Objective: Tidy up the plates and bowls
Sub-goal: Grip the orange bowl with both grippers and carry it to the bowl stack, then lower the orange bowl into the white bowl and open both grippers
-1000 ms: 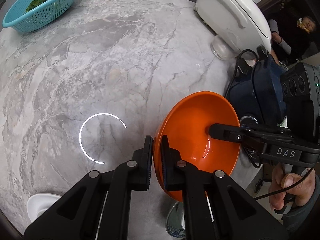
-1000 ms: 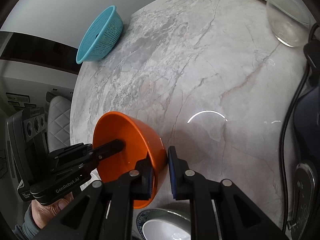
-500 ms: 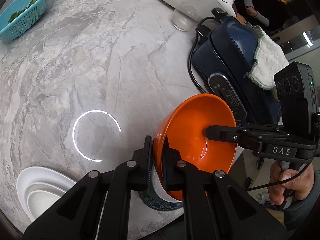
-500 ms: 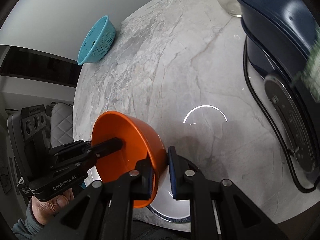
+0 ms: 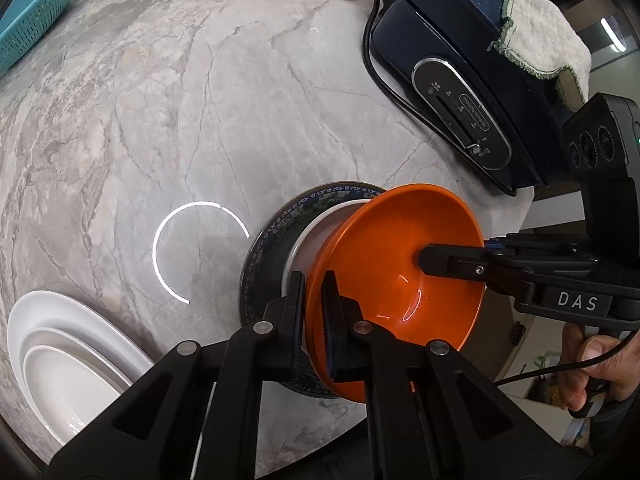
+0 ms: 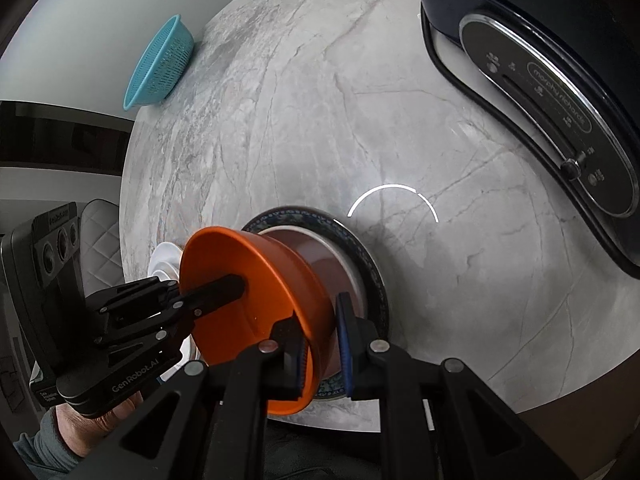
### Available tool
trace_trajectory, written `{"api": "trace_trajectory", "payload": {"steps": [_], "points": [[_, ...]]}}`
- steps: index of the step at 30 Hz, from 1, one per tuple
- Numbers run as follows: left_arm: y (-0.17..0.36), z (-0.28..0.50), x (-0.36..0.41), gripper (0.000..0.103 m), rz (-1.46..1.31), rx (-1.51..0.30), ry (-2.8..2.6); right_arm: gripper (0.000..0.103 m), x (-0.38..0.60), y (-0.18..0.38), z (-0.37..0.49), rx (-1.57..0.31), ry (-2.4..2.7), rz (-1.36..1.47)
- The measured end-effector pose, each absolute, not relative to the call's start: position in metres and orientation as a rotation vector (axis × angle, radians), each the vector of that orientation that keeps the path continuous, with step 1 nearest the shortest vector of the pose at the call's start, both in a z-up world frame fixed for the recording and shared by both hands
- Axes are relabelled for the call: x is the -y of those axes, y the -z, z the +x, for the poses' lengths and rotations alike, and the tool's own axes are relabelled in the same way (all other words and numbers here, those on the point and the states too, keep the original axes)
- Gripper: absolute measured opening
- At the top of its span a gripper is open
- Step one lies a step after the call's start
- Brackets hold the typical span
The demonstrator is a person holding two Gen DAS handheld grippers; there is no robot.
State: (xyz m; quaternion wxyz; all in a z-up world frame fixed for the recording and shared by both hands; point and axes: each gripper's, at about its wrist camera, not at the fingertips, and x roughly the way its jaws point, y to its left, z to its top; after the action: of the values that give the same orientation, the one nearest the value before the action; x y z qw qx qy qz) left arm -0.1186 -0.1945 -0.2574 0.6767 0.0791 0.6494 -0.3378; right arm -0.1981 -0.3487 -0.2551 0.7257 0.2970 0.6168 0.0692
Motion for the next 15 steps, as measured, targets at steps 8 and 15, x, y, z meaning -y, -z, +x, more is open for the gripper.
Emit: {"api": "trace_trajectory", "payload": {"steps": [8, 15], "points": [[0.267, -0.113, 0.196, 0.007, 0.191, -1.450, 0.753, 0.015, 0.345, 0.262, -0.198, -1.370, -0.151, 0.609], [0.272, -0.111, 0.197, 0.008, 0.176, -1.450, 0.740, 0.015, 0.341, 0.258, -0.197, -1.374, -0.141, 0.553]]}}
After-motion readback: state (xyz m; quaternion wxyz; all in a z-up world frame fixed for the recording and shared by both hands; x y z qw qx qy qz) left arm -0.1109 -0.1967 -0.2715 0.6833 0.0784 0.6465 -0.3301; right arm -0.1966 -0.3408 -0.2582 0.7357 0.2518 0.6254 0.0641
